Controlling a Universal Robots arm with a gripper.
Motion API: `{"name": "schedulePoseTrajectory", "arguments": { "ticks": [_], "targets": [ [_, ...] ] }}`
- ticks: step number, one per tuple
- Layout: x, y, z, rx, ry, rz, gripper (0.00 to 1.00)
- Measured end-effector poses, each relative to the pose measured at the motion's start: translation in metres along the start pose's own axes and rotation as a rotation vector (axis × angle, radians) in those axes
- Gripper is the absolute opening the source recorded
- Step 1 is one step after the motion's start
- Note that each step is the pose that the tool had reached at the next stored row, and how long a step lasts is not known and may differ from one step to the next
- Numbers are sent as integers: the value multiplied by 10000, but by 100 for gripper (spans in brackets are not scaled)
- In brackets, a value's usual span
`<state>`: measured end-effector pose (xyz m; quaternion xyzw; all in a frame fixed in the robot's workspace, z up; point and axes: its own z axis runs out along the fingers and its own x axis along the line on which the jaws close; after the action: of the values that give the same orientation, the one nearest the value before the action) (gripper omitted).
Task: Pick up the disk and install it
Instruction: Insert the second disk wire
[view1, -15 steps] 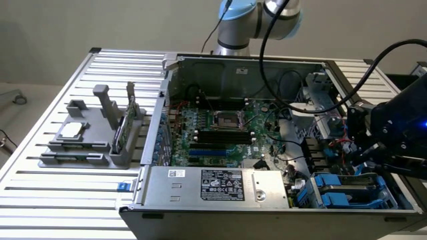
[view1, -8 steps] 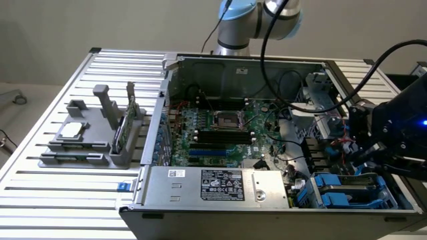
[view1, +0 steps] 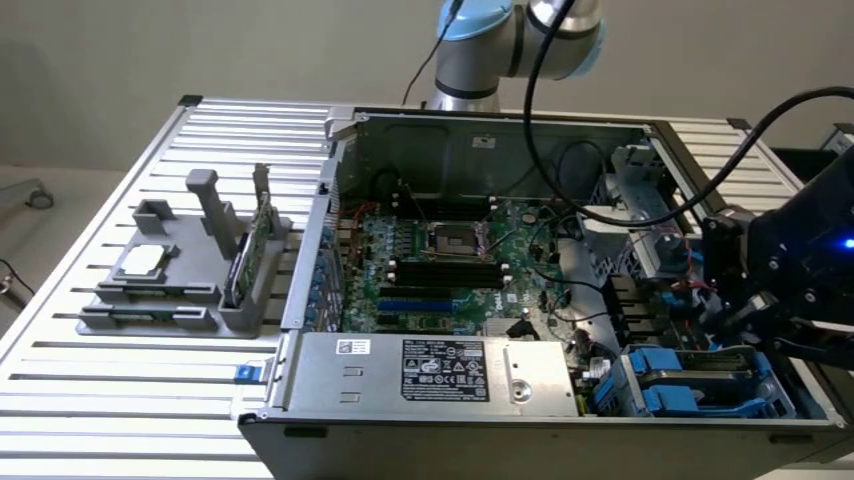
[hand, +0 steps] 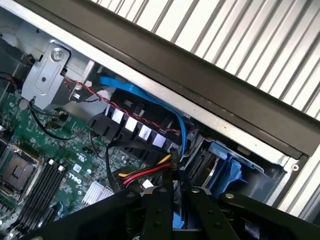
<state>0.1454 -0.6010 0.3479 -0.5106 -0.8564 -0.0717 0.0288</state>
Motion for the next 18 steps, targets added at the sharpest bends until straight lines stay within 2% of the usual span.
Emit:
{"name": "schedulePoseTrajectory", "arguments": {
  "ticks": [4, 9, 13, 18],
  "targets": [
    [1, 1, -8, 52, -191, 288, 16],
    [1, 1, -19, 83, -358, 643, 16],
    [1, 1, -28, 102, -445, 918, 16],
    [1, 2, -41, 117, -513, 1292, 16]
  ]
}}
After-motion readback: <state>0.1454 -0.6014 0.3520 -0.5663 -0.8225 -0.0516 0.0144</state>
